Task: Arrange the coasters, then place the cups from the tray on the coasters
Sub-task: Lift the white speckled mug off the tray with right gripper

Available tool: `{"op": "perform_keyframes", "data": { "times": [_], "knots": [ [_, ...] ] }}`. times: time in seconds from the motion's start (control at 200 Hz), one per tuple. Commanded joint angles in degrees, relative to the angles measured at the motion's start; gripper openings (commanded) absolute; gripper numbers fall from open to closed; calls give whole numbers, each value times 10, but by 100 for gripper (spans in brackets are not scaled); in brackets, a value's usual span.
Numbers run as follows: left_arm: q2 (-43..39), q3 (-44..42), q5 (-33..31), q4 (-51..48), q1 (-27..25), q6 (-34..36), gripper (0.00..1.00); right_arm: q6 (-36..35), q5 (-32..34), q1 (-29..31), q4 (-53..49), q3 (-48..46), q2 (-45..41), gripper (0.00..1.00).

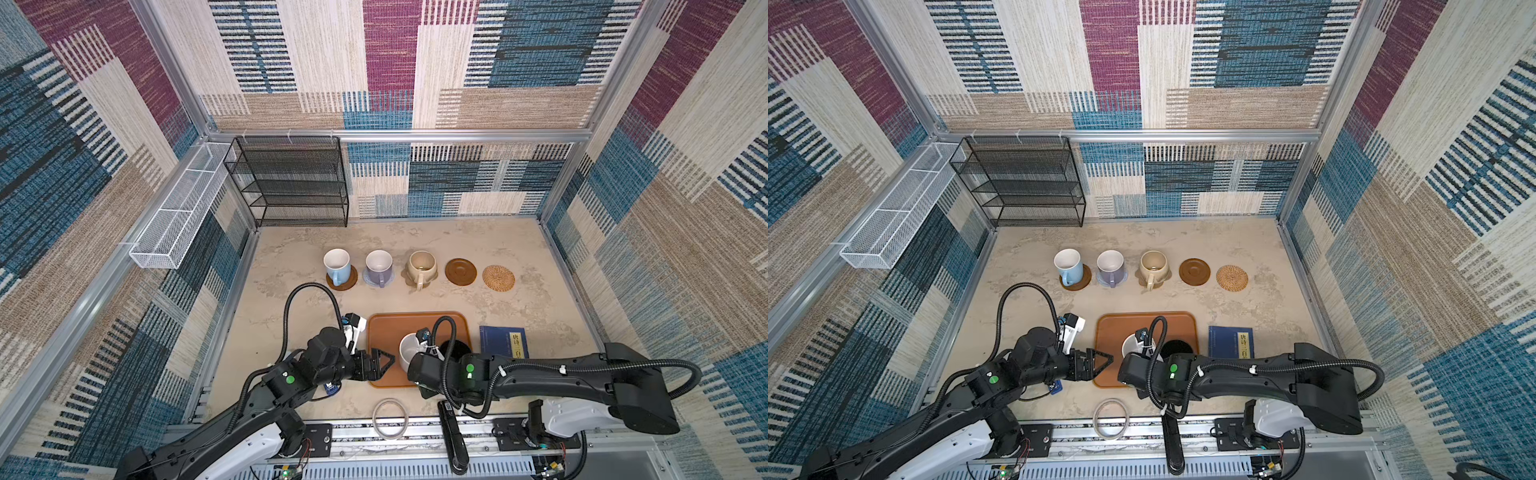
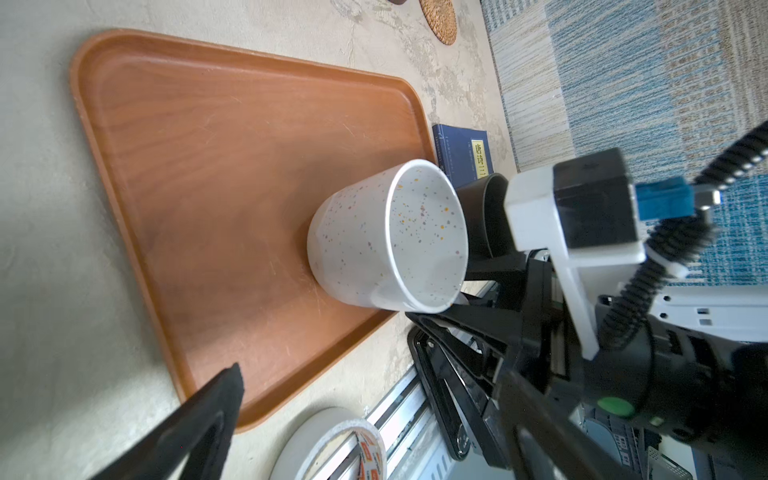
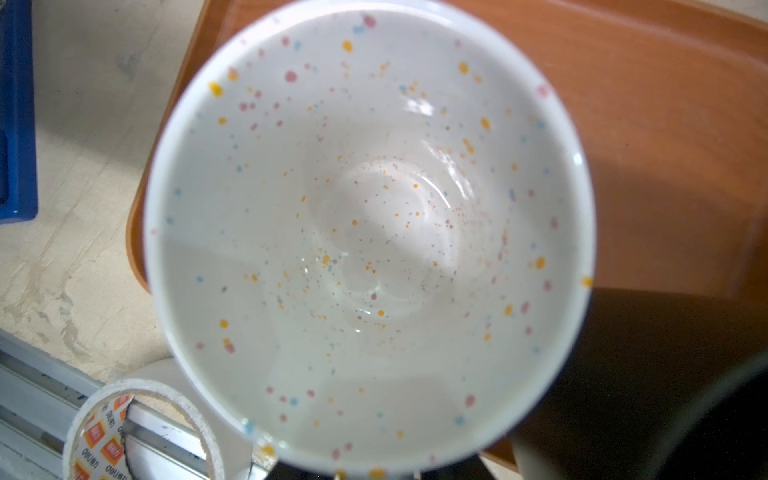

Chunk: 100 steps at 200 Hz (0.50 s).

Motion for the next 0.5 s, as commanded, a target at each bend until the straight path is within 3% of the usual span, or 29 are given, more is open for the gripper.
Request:
{"op": "perform_keyframes", "data": {
  "times": [0.0, 0.381, 0.496],
  "knots": [
    [-5, -4, -7, 6, 0, -21, 97, 4, 26, 3, 6, 10, 8, 30],
    [-8, -23, -2, 38, 0, -59, 99, -16, 27, 3, 43, 7, -2, 13],
    [-14, -34, -2, 57, 1, -69, 99, -25, 25, 3, 64, 1, -15, 2]
  ]
}}
